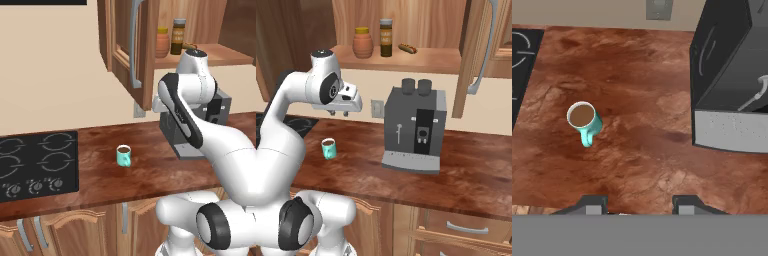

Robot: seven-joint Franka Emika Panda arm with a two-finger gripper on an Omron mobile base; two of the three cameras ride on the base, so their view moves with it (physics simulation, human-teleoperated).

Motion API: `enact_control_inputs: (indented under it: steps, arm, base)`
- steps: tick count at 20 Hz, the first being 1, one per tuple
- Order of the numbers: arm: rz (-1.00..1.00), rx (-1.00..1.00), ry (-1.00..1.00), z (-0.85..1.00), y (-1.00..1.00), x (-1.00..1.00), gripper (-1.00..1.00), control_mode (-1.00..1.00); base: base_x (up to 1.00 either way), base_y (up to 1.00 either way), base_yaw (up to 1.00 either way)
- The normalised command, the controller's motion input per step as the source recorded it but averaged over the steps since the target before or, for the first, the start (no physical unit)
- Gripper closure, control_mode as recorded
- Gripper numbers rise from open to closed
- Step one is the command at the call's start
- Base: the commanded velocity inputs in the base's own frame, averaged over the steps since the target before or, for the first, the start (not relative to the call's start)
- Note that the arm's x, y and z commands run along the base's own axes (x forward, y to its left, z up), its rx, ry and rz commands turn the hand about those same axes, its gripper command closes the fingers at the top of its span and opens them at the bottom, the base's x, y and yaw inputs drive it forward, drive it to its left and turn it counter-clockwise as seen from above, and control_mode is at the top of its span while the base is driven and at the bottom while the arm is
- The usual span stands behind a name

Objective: Pick the cinnamon and honey bottle from the cabinet and place them next to the mug.

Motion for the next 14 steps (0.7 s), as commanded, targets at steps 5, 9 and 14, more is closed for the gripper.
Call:
enact_control_inputs:
  steps: [5, 9, 14]
  arm:
    - [0.00, 0.00, 0.01, 0.00, -0.04, 0.00, -1.00, -1.00]
    - [0.00, 0.02, 0.00, 0.00, -0.14, -0.08, -1.00, -1.00]
    - [0.00, 0.05, -0.15, 0.16, -0.06, -0.07, -1.00, -1.00]
  base:
    - [0.00, 0.00, 0.00]
    - [0.00, 0.00, 0.00]
    - [0.00, 0.00, 0.00]
